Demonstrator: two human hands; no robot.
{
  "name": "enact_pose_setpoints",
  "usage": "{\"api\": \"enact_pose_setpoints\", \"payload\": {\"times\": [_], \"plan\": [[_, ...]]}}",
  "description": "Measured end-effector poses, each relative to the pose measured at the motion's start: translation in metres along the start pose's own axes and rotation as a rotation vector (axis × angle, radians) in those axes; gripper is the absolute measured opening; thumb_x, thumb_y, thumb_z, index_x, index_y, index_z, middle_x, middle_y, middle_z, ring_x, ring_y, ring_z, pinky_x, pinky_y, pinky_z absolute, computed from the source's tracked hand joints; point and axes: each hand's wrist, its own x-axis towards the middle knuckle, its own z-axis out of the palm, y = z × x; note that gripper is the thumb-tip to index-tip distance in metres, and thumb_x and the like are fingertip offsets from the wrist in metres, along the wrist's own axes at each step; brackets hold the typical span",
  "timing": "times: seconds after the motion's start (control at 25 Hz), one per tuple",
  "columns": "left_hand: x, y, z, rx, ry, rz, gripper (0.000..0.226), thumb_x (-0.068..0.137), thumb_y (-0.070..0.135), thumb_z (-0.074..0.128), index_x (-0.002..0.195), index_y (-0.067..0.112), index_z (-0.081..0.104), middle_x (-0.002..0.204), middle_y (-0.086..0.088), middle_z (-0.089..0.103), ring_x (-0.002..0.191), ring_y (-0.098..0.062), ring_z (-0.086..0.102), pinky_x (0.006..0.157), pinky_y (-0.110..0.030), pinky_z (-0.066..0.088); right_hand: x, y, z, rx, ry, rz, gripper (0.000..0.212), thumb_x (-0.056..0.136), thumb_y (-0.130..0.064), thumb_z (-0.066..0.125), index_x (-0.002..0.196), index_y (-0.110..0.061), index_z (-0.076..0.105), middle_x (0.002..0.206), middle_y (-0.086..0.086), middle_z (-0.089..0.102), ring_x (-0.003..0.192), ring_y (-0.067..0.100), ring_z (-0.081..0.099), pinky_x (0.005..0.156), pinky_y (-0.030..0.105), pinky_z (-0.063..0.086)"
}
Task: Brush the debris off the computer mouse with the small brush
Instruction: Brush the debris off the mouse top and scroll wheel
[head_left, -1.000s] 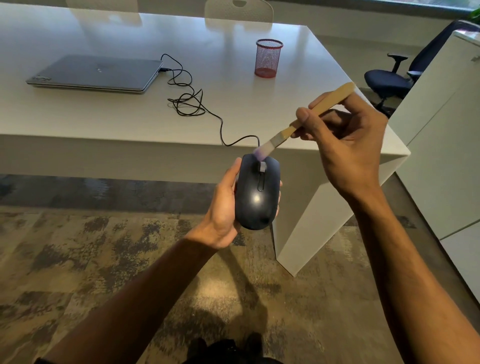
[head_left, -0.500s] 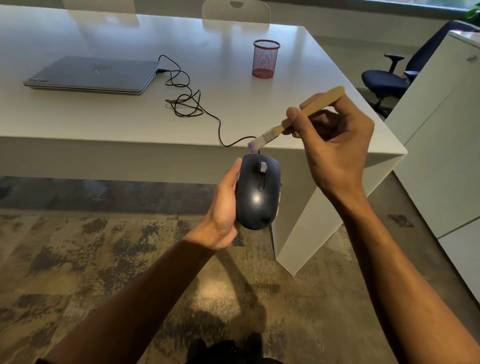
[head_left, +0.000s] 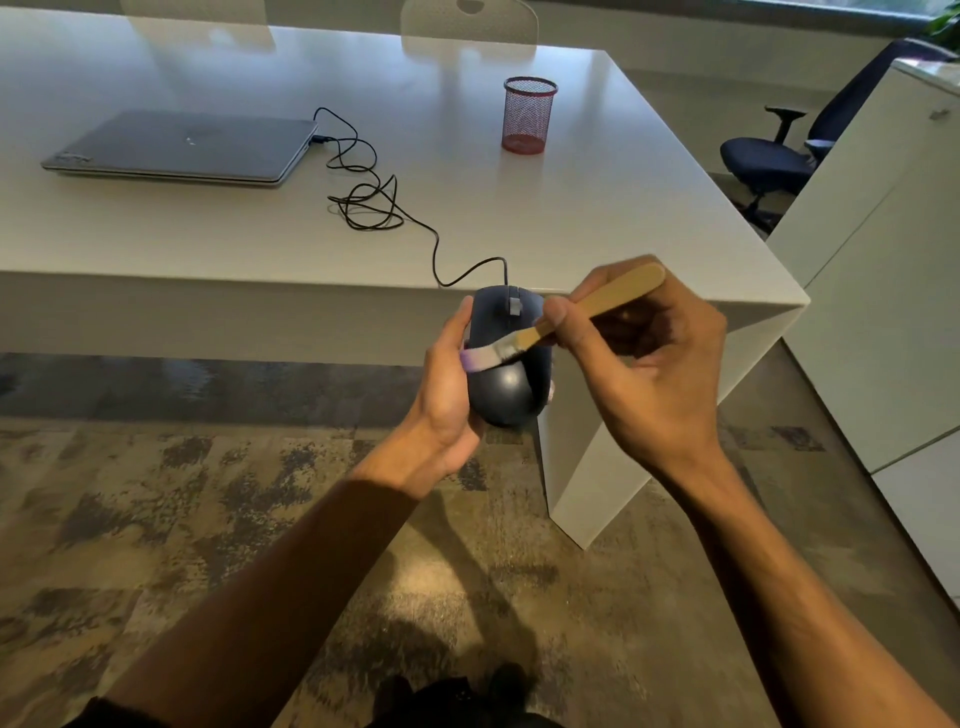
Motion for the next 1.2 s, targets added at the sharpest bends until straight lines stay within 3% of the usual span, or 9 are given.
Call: {"api": "enact_pose_setpoints", "payload": {"times": [0.08, 0.2, 0.32, 0.44, 0.56, 0.64, 0.8, 1.0, 1.2], "plan": [[0.000, 0.000, 0.000, -0.010, 0.026, -0.011, 0.065, 0.096, 0.057, 0.042, 0.138, 0.008, 0.053, 0.137, -0.022, 0.058, 0.122, -0.038, 0.058, 0.101, -0.055, 0.048, -0.008, -0.003, -0.003, -0.004, -0.017, -0.023, 0.010, 0.088, -0.011, 0.070, 0.095, -0.008, 0.064, 0.085, -0.001, 0.070, 0.078, 0.014, 0.075, 0.073, 0.031, 0.063], [-0.002, 0.005, 0.002, -0.025, 0.051, -0.026, 0.062, 0.098, 0.055, 0.041, 0.134, 0.007, 0.055, 0.133, -0.023, 0.060, 0.114, -0.034, 0.062, 0.088, -0.043, 0.054, -0.018, -0.005, -0.009, -0.034, -0.054, -0.088, 0.010, 0.087, -0.010, 0.070, 0.093, -0.009, 0.063, 0.086, -0.007, 0.068, 0.076, 0.009, 0.074, 0.072, 0.019, 0.060], [-0.007, 0.010, 0.007, -0.045, 0.012, -0.030, 0.052, 0.101, 0.049, 0.038, 0.116, 0.008, 0.064, 0.103, -0.015, 0.070, 0.089, -0.022, 0.069, 0.077, -0.034, 0.057, -0.021, -0.004, -0.017, -0.040, -0.072, -0.113, 0.010, 0.085, -0.012, 0.071, 0.092, -0.009, 0.063, 0.086, -0.009, 0.067, 0.076, 0.004, 0.073, 0.071, 0.015, 0.058], [-0.009, 0.011, 0.009, -0.087, -0.040, -0.040, 0.048, 0.101, 0.046, 0.037, 0.110, 0.007, 0.065, 0.090, -0.012, 0.070, 0.078, -0.019, 0.067, 0.069, -0.031, 0.057, -0.017, 0.001, -0.028, -0.046, -0.061, -0.099, 0.011, 0.086, -0.015, 0.070, 0.092, -0.010, 0.063, 0.087, -0.010, 0.067, 0.075, 0.007, 0.073, 0.070, 0.015, 0.059], [-0.010, 0.011, 0.010, -0.113, -0.080, -0.051, 0.055, 0.102, 0.048, 0.035, 0.126, 0.003, 0.057, 0.097, -0.013, 0.067, 0.077, -0.021, 0.065, 0.060, -0.031, 0.056, -0.007, 0.008, -0.037, -0.035, -0.030, -0.090, 0.011, 0.087, -0.010, 0.069, 0.095, -0.010, 0.061, 0.088, -0.018, 0.066, 0.077, 0.005, 0.073, 0.072, 0.016, 0.060], [-0.012, 0.009, 0.010, -0.103, -0.118, -0.068, 0.059, 0.101, 0.051, 0.034, 0.131, 0.004, 0.052, 0.100, -0.014, 0.064, 0.075, -0.023, 0.064, 0.058, -0.031, 0.055, 0.001, 0.011, -0.041, -0.031, 0.004, -0.081, 0.012, 0.089, -0.006, 0.069, 0.097, -0.009, 0.060, 0.088, -0.012, 0.067, 0.078, 0.008, 0.074, 0.074, 0.019, 0.061], [-0.012, 0.008, 0.015, -0.100, -0.194, -0.098, 0.063, 0.101, 0.053, 0.030, 0.123, 0.000, 0.054, 0.090, -0.016, 0.061, 0.071, -0.021, 0.061, 0.061, -0.031, 0.054, 0.021, 0.025, -0.042, -0.022, 0.085, 0.022, 0.011, 0.093, -0.006, 0.067, 0.102, -0.005, 0.061, 0.089, 0.000, 0.068, 0.081, 0.011, 0.074, 0.077, 0.022, 0.061], [-0.010, 0.007, 0.016, -0.114, -0.224, -0.124, 0.066, 0.102, 0.054, 0.029, 0.126, -0.003, 0.051, 0.092, -0.011, 0.064, 0.076, -0.019, 0.063, 0.065, -0.032, 0.055, 0.038, 0.035, -0.036, 0.008, 0.239, 0.065, 0.009, 0.095, -0.011, 0.066, 0.101, -0.007, 0.062, 0.086, -0.006, 0.070, 0.080, 0.010, 0.075, 0.076, 0.023, 0.062], [-0.005, 0.007, 0.016, -0.091, -0.200, -0.122, 0.068, 0.101, 0.055, 0.029, 0.125, -0.005, 0.051, 0.091, -0.012, 0.065, 0.077, -0.020, 0.064, 0.067, -0.032, 0.055, 0.043, 0.033, -0.033, 0.022, 0.136, 0.040, 0.009, 0.094, -0.009, 0.067, 0.100, -0.005, 0.062, 0.086, -0.003, 0.071, 0.080, 0.013, 0.076, 0.076, 0.026, 0.062]]}}
